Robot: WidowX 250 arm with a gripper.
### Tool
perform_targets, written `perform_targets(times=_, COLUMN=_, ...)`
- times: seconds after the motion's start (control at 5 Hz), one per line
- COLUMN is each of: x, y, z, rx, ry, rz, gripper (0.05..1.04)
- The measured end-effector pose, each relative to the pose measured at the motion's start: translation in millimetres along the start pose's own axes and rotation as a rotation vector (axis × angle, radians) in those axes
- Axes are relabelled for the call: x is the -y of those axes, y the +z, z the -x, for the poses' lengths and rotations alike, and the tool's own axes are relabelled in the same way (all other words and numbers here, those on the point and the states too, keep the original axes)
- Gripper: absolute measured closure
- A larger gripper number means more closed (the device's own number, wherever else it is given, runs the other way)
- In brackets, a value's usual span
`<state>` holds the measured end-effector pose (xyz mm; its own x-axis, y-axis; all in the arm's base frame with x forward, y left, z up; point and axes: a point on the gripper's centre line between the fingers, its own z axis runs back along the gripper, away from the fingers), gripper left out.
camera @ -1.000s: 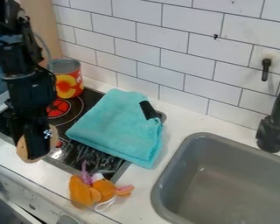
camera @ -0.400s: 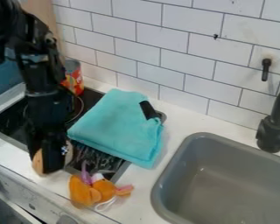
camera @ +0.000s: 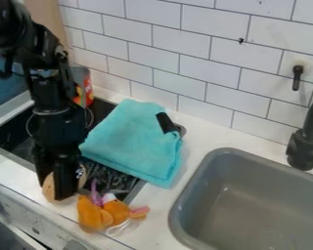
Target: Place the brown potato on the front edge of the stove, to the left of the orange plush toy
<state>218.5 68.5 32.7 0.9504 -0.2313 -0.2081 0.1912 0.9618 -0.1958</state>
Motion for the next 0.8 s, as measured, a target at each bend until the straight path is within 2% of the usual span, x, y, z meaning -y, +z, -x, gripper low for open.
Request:
perform_targets(times=0.2, x=0.1, y=8.0, z=2.7, rx=-0.026, ry=0.019, rz=0.032, gripper=0.102)
perform_targets(times=0.4, x=-1.7, y=14.4, z=8.0, rx=-0.038, ry=0.05, rz=0.058, gripper=0.075)
perform_targets(times=0.6, x=-9.5, y=47.7, z=12.8, rx=0.029, ry=0.076, rz=0.035, gripper=0.081)
perform_targets(times=0.8, x=-20.0, y=76.5, z=15.4, rx=0.095, ry=0.085, rz=-0.045, gripper=0.083)
